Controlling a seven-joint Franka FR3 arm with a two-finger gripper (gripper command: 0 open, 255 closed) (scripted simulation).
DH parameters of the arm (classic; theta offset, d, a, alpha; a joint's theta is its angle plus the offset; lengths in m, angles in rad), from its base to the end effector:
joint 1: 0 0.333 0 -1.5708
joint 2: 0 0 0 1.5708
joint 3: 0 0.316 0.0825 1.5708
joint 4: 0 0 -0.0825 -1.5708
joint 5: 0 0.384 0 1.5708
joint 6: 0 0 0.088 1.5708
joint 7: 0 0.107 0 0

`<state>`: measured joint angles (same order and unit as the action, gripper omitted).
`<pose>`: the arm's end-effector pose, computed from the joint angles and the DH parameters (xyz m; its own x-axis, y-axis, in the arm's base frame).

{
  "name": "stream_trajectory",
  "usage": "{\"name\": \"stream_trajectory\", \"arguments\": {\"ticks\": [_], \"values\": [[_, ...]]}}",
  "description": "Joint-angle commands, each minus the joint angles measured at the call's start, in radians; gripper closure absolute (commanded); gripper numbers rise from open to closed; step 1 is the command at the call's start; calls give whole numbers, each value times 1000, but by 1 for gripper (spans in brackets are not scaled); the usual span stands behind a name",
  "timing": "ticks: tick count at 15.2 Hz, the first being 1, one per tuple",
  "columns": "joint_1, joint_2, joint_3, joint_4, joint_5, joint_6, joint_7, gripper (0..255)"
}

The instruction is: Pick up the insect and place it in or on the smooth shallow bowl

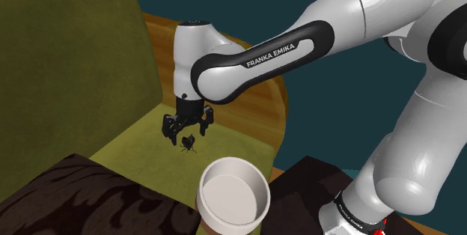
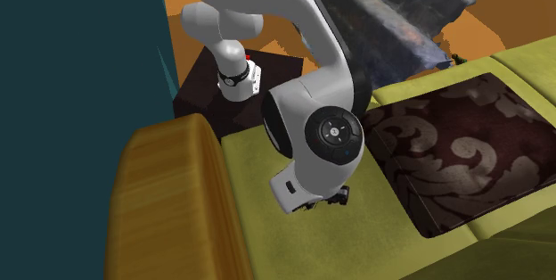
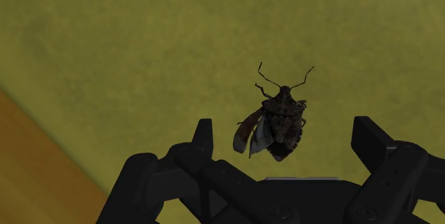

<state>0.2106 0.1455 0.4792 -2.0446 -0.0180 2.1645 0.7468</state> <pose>0.4456 0.3596 0.3779 0.9979 -0.0501 -0.0418 -0.0515 -0.9982 -0.0322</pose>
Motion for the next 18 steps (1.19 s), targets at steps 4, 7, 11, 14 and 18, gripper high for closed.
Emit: {"name": "stream_trajectory", "arguments": {"ticks": [4, 7, 11, 14, 18], "values": [[2, 20, -2, -14, -12, 32, 6, 0], [2, 20, -2, -14, -12, 32, 6, 0], [2, 20, -2, -14, -12, 32, 6, 255], [3, 21, -2, -13, -12, 32, 7, 255], [3, 22, -2, -14, -13, 34, 7, 255]]}}
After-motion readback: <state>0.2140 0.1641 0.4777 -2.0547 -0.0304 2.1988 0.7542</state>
